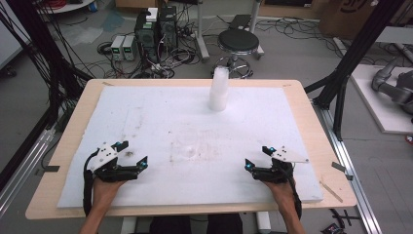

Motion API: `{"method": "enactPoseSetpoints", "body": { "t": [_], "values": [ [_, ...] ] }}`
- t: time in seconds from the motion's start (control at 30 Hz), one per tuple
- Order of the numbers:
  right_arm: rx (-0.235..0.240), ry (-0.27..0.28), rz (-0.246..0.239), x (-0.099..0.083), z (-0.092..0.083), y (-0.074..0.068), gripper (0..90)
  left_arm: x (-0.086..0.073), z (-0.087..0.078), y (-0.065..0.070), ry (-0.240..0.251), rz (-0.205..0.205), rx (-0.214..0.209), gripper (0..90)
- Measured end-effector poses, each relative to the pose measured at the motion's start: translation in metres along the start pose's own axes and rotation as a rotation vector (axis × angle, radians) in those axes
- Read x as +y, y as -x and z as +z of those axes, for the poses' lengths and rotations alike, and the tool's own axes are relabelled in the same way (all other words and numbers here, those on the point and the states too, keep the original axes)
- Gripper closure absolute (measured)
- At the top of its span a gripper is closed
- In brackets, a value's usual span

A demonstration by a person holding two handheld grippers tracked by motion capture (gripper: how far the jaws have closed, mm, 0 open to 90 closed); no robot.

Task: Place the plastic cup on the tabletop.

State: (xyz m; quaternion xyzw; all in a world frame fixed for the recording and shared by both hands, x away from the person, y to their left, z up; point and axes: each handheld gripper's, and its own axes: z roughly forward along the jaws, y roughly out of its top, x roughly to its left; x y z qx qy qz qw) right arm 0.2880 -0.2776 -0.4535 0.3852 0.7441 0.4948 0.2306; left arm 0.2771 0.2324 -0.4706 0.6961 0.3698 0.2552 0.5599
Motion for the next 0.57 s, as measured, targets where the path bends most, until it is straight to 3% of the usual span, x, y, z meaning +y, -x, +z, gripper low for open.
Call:
{"method": "enactPoseSetpoints", "body": {
  "t": [0.57],
  "values": [
    [0.000, 0.016, -0.001, -0.0006, -0.0014, 0.0002, 14.5, -0.0011, -0.0022, -0.0024, 0.025, -0.021, -0.007, 7.6]
  ]
}}
